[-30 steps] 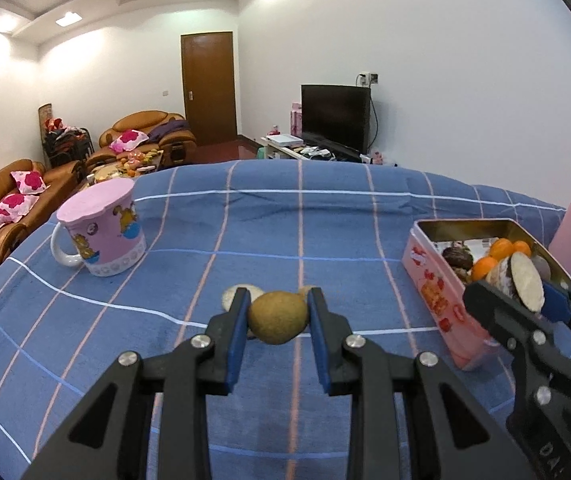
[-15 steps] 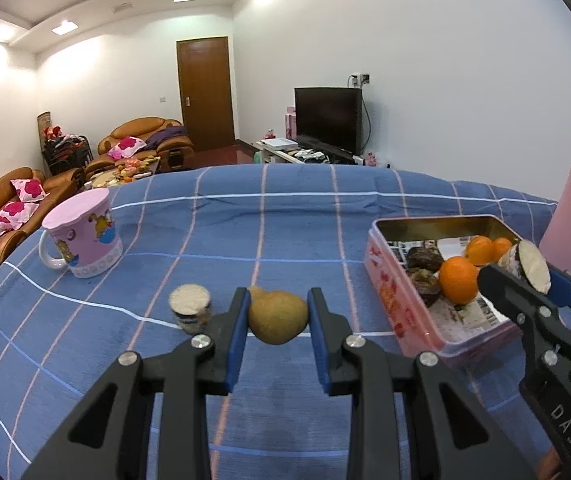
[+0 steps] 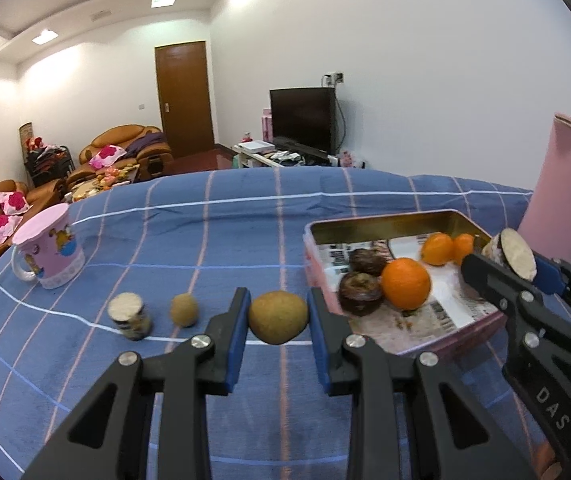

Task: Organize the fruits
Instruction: 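Carry the jar and kiwi into the tin box and release both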

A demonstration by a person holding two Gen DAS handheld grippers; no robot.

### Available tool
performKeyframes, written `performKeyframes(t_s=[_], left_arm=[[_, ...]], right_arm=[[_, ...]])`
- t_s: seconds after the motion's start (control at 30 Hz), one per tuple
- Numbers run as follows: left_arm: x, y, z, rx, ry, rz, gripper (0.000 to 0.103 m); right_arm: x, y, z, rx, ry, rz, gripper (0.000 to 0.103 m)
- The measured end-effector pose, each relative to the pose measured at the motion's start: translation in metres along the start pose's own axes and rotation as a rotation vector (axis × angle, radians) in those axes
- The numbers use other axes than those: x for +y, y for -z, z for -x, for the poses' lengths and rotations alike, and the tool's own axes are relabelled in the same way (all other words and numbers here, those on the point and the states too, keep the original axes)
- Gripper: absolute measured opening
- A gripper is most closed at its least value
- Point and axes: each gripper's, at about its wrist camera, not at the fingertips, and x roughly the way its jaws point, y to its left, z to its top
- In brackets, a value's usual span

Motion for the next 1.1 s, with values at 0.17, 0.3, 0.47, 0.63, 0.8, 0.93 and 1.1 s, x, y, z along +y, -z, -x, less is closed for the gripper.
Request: performKeyframes(t_s=[0.17,0.3,0.47,0.63,0.8,0.93,1.1], left_arm=[[-0.017,-0.003,0.0,-0.02,0.016,-0.027,0.03],[-0.03,-0.007,-0.003,-0.021,0.034,-0.041,0.03],[-0.049,-0.013,-0.008,-0.032,0.059,-0.065,0.03],[-0.064,-0.019,-0.016,-0.024,0.088,-0.066,0.03],[-0.079,-0.027,-0.025,-0.018,0.111,-0.063,0.03],[-0.086,-0.032,-0.035,-0.013,0.111,-0.066,0.03],[-0.081,-0.039,-0.048,0.001,0.102,-0.035,0.03]], right_arm=[[-0.02,0.0,0.0,0.005,0.028,-0.024,0.036],[-0.036,-0.001,0.0,0.003,0.051,-0.049,0.036],[-0.056,-0.003,-0.003,0.005,0.085,-0.084,0.036],[-0.074,-0.006,-0.006,0.002,0.121,-0.127,0.036],[-0.089,-0.009,-0.009,-0.003,0.157,-0.166,0.036],[-0.097,-0.011,-0.012,-0.011,0.198,-0.168,0.036],[-0.1,-0.014,-0.02,-0.007,0.203,-0.183,0.036]])
